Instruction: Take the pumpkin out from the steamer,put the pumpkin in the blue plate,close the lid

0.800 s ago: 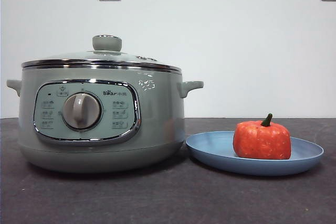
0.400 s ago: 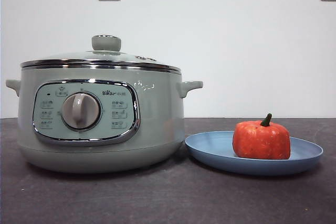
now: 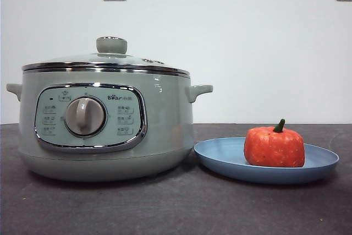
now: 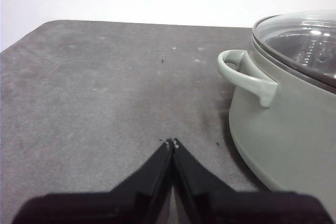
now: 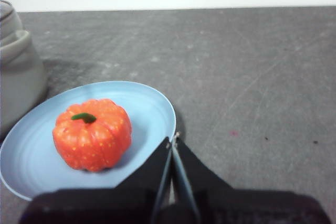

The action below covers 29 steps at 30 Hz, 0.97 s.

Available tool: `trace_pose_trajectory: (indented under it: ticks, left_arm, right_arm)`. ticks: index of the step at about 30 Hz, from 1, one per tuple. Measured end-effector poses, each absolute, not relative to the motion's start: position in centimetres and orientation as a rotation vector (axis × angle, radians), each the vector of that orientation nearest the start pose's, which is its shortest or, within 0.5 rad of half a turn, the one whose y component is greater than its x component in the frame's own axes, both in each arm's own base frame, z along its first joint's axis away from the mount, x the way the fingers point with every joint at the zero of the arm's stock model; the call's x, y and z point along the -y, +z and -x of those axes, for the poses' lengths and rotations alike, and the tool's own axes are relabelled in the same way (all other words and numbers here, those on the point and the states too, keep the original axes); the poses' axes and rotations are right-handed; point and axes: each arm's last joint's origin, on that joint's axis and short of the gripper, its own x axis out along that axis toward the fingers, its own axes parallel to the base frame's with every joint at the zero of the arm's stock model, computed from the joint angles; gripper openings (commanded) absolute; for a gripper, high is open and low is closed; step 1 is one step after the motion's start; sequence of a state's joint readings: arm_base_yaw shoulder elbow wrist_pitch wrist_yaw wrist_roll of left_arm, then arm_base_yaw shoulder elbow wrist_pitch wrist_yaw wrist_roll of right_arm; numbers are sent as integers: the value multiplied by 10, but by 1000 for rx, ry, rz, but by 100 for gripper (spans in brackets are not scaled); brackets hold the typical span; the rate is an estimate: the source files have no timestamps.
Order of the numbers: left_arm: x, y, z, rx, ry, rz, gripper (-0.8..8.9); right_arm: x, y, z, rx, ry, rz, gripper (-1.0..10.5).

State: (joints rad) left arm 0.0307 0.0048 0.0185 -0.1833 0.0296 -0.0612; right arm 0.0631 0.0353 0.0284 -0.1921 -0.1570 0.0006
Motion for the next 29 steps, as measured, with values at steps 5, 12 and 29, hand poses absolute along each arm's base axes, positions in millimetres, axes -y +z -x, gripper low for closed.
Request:
trace_pose_trajectory:
  ticks: [5,12,29]
  left_arm:
    - [-2,152,-95,-169,7,66,-3]
    - [-2,152,-95,-169,6,66,-3]
    - [-2,152,-95,-169,6,66,-3]
  right_arm:
    - [-11,152,-96,-199,219,-11,-17]
    - [-11,151,-96,-207,216,-13,-17]
    - [-11,151,-96,-207,216,-13,-17]
